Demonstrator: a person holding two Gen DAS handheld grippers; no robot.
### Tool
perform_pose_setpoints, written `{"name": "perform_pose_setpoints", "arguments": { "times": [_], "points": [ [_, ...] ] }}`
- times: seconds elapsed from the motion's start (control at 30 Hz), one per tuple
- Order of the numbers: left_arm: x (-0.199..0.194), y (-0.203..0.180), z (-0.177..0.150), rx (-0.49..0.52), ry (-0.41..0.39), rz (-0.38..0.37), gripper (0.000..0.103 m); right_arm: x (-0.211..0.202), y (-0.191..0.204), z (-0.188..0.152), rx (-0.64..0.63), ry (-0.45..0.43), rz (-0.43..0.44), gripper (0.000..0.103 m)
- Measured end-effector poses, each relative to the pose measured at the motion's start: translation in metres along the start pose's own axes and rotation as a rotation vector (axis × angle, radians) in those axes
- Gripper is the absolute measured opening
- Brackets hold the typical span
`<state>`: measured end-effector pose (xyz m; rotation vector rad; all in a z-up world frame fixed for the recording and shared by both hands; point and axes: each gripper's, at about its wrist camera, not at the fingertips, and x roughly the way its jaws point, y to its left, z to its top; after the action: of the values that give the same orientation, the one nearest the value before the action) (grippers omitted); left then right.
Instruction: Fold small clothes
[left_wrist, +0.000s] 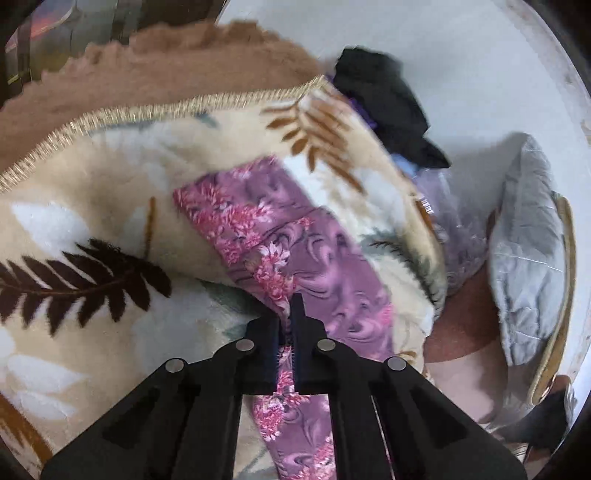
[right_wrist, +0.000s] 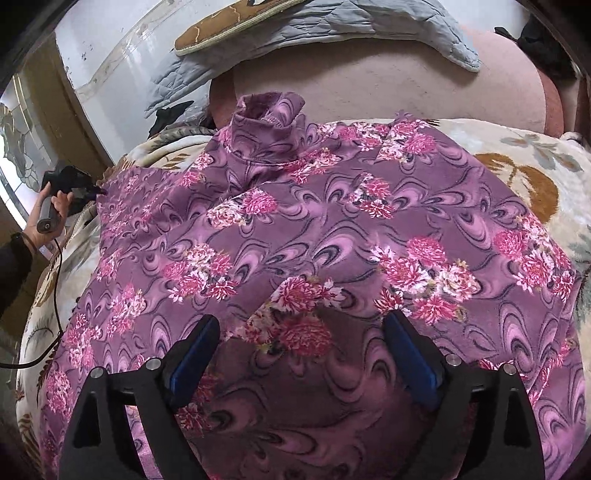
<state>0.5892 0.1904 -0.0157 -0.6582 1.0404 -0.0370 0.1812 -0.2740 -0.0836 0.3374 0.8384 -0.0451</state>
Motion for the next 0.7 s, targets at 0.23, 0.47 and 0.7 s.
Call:
{"name": "perform_pose_setpoints", "arguments": {
  "times": [0.23, 0.47, 0.7],
  "points": [
    [-0.056, -0.039, -0.022, 0.119, -0.042, -0.098, 0.002, 0.0, 0.001, 0.0, 0.0, 0.0, 0.001, 0.092],
    [-0.11, -0.096, -0.09, 0.326, -0.014, -0.203, 0.002, -0.001, 0.0, 0.001, 0.007, 0.0, 0.008, 0.092],
    [-0.14, -0.142, -0.185, 0.535, 0.063, -0.305, 0.002, -0.002, -0.001, 0.0, 0.015, -0.002, 0.016, 0.092]
  ]
}}
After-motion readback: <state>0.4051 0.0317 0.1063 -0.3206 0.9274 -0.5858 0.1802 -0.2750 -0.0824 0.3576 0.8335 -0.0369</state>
